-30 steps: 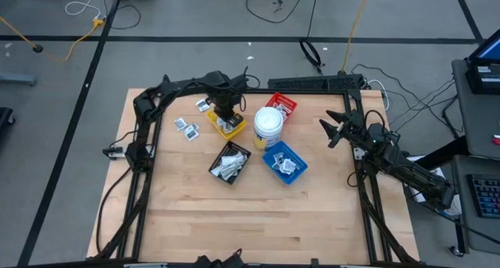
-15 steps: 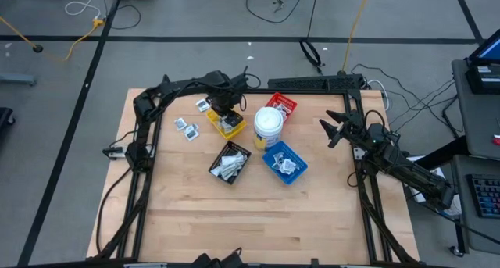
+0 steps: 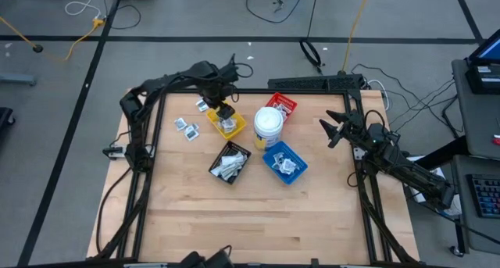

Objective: Pick & Place First Aid Supplies
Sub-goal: Put the towelette pack into the yellow bin

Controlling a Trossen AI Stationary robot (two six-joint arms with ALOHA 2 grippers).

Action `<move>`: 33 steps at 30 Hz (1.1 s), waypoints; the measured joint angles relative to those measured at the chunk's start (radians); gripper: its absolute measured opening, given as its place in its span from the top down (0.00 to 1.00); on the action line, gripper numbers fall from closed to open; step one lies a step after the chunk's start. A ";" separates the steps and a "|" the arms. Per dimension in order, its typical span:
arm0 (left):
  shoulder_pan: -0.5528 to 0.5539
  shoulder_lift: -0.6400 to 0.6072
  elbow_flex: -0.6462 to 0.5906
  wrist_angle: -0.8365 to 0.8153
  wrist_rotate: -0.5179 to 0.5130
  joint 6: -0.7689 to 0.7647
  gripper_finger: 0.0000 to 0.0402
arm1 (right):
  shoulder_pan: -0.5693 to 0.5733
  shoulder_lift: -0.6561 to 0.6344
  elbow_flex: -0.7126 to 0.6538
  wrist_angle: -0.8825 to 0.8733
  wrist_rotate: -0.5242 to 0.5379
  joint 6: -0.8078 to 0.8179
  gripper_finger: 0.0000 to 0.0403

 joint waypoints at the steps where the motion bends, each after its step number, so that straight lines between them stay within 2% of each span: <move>1: 0.003 -0.011 -0.012 0.006 -0.001 0.000 0.33 | 0.000 0.000 0.000 0.000 0.000 0.000 0.37; 15: 0.009 -0.311 -0.451 0.131 -0.008 0.014 0.32 | 0.000 0.000 0.000 0.000 0.000 0.000 0.37; 21: 0.018 -0.436 -0.620 0.135 -0.011 0.030 0.32 | 0.000 0.000 0.000 0.000 0.000 0.000 0.37; 26: 0.018 -0.490 -0.684 0.138 -0.017 0.034 0.32 | 0.000 0.000 0.000 0.000 0.000 0.000 0.37; 30: 0.010 -0.481 -0.713 0.169 -0.082 0.033 0.32 | 0.000 0.000 0.000 0.000 0.000 0.000 0.37; 33: -0.011 -0.460 -0.737 0.220 -0.088 0.029 0.32 | 0.000 0.000 0.000 0.000 0.000 0.000 0.37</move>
